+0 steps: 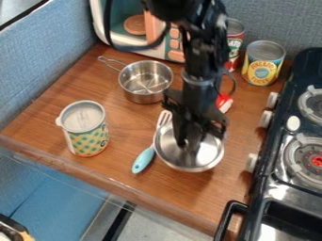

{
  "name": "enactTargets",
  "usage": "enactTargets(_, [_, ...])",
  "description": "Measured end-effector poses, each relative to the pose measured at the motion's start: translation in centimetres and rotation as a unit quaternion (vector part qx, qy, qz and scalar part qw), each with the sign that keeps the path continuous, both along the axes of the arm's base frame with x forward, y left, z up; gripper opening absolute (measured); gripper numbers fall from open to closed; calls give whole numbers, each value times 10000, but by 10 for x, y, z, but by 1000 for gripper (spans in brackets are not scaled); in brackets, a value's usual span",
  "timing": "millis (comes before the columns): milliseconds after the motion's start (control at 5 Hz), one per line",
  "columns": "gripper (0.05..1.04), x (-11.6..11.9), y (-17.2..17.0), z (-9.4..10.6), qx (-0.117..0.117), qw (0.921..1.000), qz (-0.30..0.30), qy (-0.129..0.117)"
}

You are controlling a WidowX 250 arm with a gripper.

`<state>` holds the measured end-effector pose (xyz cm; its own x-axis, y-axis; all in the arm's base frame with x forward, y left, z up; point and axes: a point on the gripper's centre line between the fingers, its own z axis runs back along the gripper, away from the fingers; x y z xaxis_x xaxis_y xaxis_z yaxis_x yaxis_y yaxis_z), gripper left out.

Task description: Move the pot lid from the silver pot to the lower right side of the table

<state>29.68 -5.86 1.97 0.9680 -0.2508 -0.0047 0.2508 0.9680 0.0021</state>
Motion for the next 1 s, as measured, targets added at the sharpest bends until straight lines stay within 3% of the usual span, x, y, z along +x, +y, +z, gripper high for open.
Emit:
enactTargets(200, [282,-8,-7,-13,11,9999,-90,107])
enactTargets(400, [347,-9,-4,-27,36,9998,2,220])
enactTargets(600, [652,-10,2,-29,35,9996,131,251])
enactTargets(800, [950,-14,2,-12,1,9995,284,156])
enactTargets(1000, [1008,-13,0,20,-134,9988,452,-158])
